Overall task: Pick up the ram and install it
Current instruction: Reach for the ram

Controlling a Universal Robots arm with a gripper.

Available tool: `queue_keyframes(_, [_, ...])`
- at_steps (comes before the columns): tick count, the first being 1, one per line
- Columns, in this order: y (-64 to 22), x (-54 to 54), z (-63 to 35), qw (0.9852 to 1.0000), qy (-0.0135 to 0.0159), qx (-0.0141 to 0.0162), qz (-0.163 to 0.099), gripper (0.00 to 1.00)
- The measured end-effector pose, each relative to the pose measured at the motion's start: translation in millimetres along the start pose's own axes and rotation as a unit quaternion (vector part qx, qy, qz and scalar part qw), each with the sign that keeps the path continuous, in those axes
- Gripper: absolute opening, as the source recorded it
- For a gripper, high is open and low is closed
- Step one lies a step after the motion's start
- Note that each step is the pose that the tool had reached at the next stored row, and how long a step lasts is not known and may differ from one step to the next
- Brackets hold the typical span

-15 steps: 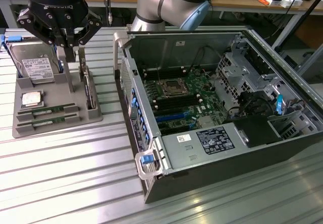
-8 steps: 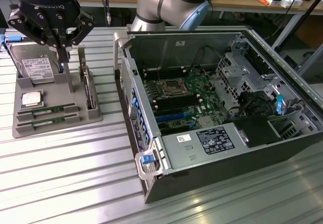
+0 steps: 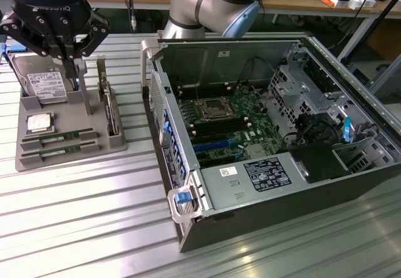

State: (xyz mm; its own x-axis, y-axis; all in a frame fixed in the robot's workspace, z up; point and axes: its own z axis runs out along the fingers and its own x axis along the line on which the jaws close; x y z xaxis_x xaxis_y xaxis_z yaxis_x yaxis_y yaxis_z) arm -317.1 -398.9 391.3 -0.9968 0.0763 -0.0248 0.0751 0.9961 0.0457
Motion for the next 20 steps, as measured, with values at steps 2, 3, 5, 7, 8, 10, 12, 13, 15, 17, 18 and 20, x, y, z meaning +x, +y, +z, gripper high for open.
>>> queue_keyframes(2, [-0.1, 1.6, -0.1, 1.0000, 0.0000, 0.0000, 0.000, 0.10])
queue_keyframes(3, [-0.2, 2.9, -0.1, 1.0000, 0.0000, 0.0000, 0.000, 0.10])
queue_keyframes(5, [-0.5, 6.4, -0.2, 1.0000, 0.0001, 0.0000, 0.000, 0.10])
queue_keyframes(7, [-0.7, 9.3, -0.2, 1.0000, 0.0000, 0.0001, 0.000, 0.10])
queue_keyframes(8, [-0.8, 10.8, -0.2, 1.0000, 0.0000, 0.0000, 0.000, 0.10])
queue_keyframes(10, [-1.0, 12.6, -0.2, 1.0000, 0.0000, 0.0000, 0.000, 0.10])
queue_keyframes(12, [-1.1, 14.4, -0.3, 1.0000, 0.0000, 0.0000, 0.000, 0.10])
queue_keyframes(13, [-1.2, 15.5, -0.3, 1.0000, 0.0000, 0.0000, 0.000, 0.10])
queue_keyframes(15, [-1.3, 17.4, -0.4, 1.0000, 0.0001, 0.0000, 0.000, 0.10])
queue_keyframes(17, [-1.5, 19.7, -0.4, 1.0000, 0.0000, 0.0000, 0.000, 0.10])
queue_keyframes(18, [-1.6, 20.8, -0.4, 1.0000, 0.0000, 0.0000, 0.000, 0.10])
queue_keyframes(20, [-1.9, 25.4, -0.6, 1.0000, 0.0001, 0.0001, 0.000, 0.10])
